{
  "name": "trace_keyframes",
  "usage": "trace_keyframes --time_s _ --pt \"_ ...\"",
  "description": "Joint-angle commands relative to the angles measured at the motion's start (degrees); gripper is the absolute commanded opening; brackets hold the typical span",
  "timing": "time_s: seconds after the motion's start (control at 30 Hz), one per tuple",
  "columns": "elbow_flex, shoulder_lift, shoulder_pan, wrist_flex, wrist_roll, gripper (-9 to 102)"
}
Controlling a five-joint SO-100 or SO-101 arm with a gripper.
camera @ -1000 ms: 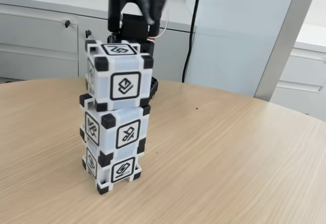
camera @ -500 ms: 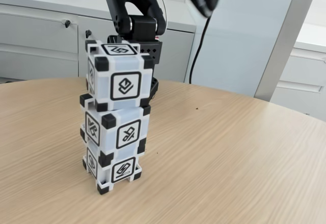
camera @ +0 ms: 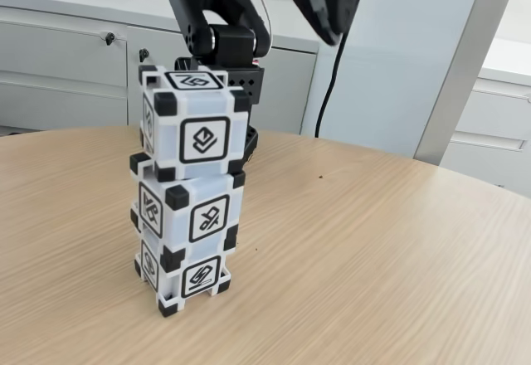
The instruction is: Stack cubes from left to right.
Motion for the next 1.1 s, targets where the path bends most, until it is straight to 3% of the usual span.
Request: trace_keyframes --time_s 0.0,0.23,0.7,1.07 --pt "3.08 9.58 -0.35 -0.97 0.79 0" --pt "13.01 21.97 -0.35 -1.85 -0.79 0" --pt "38.41 29.62 -0.26 -20.04 -2.46 0" --pt "48.43 29.71 0.53 -21.36 -1.32 0"
